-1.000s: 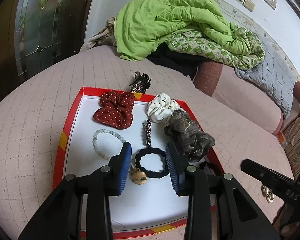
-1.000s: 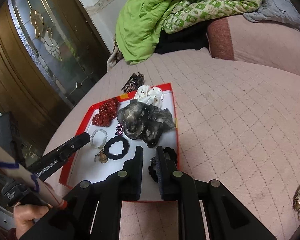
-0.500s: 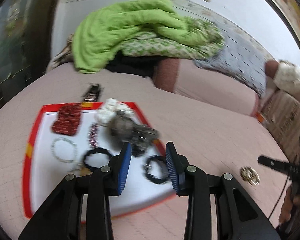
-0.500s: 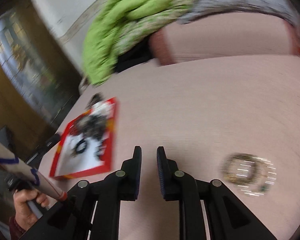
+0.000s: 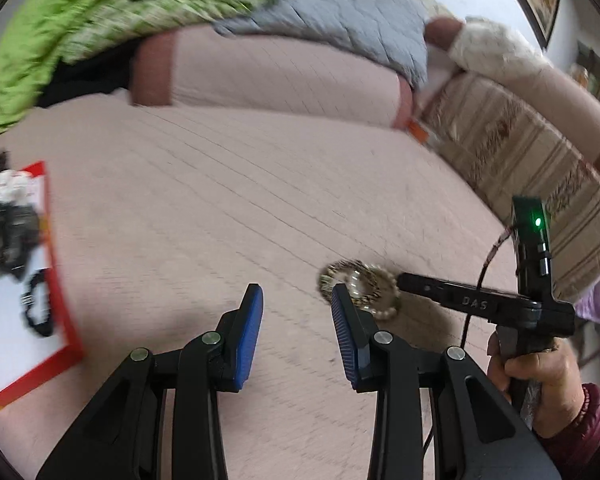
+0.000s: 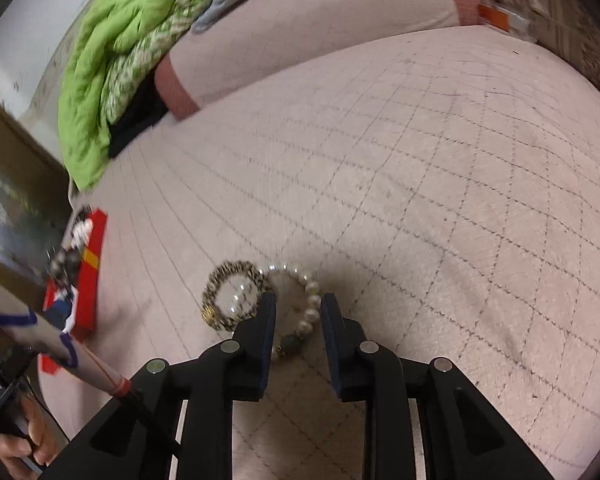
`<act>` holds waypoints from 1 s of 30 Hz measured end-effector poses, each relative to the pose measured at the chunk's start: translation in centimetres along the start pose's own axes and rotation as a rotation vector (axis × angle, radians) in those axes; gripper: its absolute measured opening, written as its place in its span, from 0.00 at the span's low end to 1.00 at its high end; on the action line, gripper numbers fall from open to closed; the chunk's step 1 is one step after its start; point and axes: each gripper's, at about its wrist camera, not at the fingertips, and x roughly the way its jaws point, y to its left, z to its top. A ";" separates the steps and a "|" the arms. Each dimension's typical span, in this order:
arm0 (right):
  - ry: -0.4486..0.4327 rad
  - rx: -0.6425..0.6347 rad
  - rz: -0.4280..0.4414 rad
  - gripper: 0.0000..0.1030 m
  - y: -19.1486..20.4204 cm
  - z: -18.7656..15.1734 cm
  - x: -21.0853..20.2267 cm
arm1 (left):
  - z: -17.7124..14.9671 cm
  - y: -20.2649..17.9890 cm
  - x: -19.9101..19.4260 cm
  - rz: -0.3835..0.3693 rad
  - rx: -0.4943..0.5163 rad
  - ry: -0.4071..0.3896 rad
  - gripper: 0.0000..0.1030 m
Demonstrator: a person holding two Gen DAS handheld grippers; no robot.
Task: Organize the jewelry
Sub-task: 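Grasp the pearl bracelet with the right gripper while the left gripper grasps the leopard-print bracelet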
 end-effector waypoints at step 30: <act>0.027 -0.135 -0.197 0.10 -3.5 1.3 0.9 | 1.6 -5.8 13.3 0.127 0.181 0.178 0.09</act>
